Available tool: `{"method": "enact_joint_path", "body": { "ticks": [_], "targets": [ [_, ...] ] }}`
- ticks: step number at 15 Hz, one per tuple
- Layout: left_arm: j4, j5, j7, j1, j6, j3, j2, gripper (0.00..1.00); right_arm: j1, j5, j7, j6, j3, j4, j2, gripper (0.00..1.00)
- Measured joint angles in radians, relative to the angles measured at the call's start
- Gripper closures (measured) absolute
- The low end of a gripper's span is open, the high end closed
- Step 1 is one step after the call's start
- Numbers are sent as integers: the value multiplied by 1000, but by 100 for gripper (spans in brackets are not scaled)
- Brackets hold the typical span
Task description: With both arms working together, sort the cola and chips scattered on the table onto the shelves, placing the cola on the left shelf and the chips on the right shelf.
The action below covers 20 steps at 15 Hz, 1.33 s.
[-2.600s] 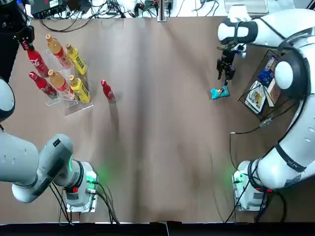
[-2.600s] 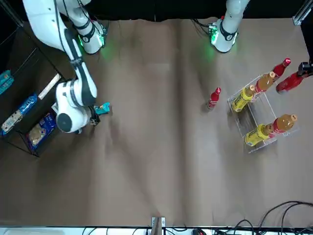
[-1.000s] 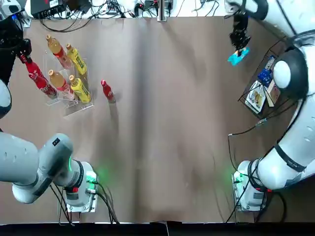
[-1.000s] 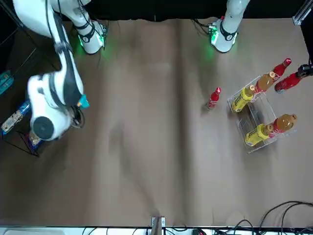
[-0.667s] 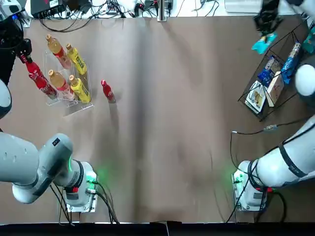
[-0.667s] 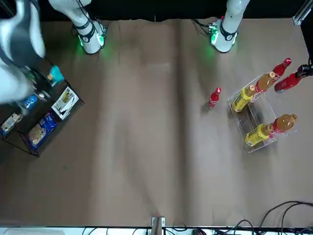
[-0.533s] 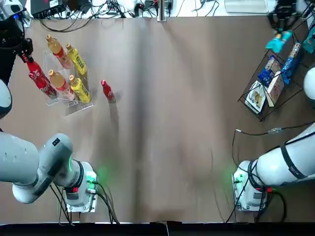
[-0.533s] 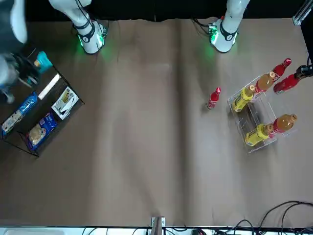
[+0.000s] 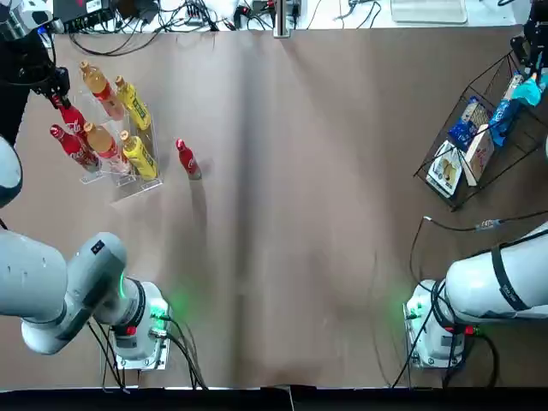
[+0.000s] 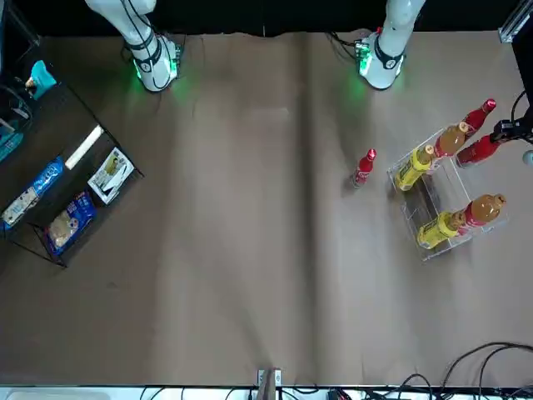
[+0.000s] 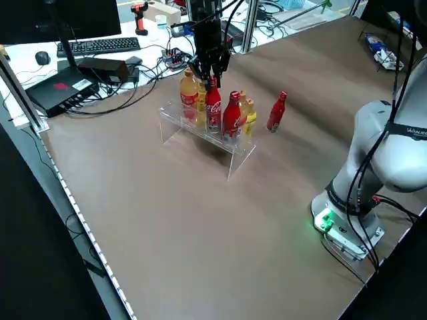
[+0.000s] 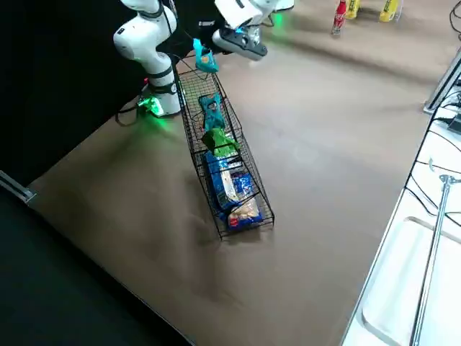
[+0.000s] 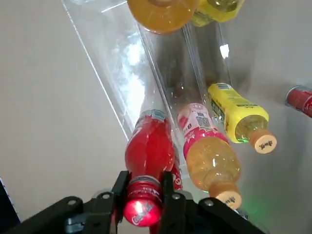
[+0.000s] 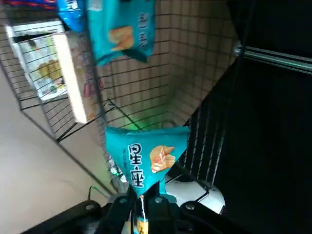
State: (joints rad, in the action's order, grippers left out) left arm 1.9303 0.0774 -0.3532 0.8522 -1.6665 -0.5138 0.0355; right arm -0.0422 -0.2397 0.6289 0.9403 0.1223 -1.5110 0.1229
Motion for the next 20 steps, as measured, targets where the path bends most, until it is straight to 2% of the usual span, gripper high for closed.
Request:
{"method": "enact_joint_path", "body": {
  "ticks": [7, 9, 11, 14, 15, 18, 20],
  "targets": [
    [8, 0, 0, 1, -22, 1, -11, 67, -40, -25, -18, 3, -2, -8, 12, 90],
    [9, 0, 0, 1, -24, 0, -11, 52, -40, -25, -19, 4, -6, -11, 24, 89],
    [4, 0, 0, 1, -29, -7, -11, 33, -40, -25, -20, 4, -8, -15, 33, 80],
    [-39, 0, 5, -1, -32, -48, -10, 6, -40, -26, -32, 4, -8, -15, 37, 77],
    [-58, 0, 24, -1, -32, -67, -10, 0, -40, -26, -36, 4, -8, -15, 37, 74],
    [-91, -1, 152, -27, -32, -142, -13, 0, -40, -26, -48, 4, -8, -15, 37, 73],
    [-93, -1, 280, -112, -33, -173, -36, 0, -40, -26, -52, 4, -12, -12, 37, 72]
  ]
}}
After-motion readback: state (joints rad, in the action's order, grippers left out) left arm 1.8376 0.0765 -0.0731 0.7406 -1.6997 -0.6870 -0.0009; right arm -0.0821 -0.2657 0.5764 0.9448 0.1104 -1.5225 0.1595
